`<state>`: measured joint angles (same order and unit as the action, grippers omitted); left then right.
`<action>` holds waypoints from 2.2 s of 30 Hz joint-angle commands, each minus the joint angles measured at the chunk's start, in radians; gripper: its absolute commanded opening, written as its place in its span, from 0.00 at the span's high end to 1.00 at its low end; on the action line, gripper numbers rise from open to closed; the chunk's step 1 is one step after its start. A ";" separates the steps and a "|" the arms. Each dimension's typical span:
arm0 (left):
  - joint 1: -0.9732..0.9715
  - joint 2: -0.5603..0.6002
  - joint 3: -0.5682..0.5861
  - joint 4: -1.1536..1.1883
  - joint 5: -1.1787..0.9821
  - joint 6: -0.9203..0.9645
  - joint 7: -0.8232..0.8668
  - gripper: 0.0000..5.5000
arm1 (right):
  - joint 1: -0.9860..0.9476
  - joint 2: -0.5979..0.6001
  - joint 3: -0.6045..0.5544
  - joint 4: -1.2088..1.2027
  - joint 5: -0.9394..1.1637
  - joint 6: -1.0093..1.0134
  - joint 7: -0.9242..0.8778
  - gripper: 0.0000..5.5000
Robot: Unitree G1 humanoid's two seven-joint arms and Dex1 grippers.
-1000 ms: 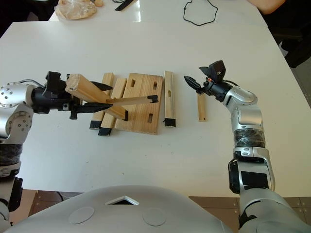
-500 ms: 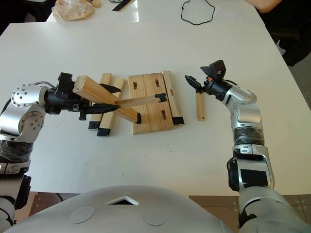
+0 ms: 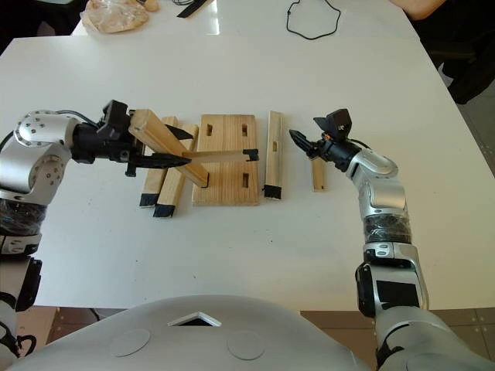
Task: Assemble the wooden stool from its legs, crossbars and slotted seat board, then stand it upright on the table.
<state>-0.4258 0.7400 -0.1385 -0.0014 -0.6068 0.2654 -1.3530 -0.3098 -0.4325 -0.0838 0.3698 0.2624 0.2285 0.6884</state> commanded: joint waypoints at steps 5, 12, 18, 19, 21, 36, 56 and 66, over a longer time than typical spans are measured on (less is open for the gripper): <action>0.079 0.050 -0.085 -0.002 0.127 0.094 0.027 0.63 | 0.056 0.049 -0.013 -0.078 0.015 0.021 -0.065 0.24; 0.128 0.054 -0.203 0.031 0.246 -0.006 0.003 0.63 | 0.074 0.098 0.007 -0.074 0.001 0.010 -0.106 0.24; 0.152 0.072 -0.259 0.102 0.317 -0.097 0.012 0.63 | 0.082 0.127 0.016 -0.079 -0.004 0.012 -0.126 0.24; 0.155 0.072 -0.261 0.108 0.317 -0.104 0.014 0.63 | 0.086 0.130 0.016 -0.078 -0.005 0.012 -0.128 0.24; 0.155 0.067 -0.257 0.115 0.304 -0.115 0.022 0.63 | 0.093 0.139 0.016 -0.071 -0.007 0.011 -0.139 0.24; 0.204 0.064 -0.093 -0.061 0.154 -0.037 0.110 0.40 | 0.125 0.148 -0.023 -0.083 0.007 0.015 -0.177 0.24; 0.423 -0.242 0.353 -0.109 0.208 0.238 0.920 0.40 | 0.155 0.165 -0.099 -0.125 0.042 0.029 -0.256 0.24; 0.458 -0.714 0.265 -0.334 0.268 0.300 1.415 0.40 | 0.077 0.122 -0.080 -0.068 0.015 0.036 -0.214 0.24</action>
<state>0.0047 0.0358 0.1537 -0.2931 -0.3932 0.5030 -0.0153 -0.1895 -0.2887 -0.1590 0.2842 0.2745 0.2506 0.4664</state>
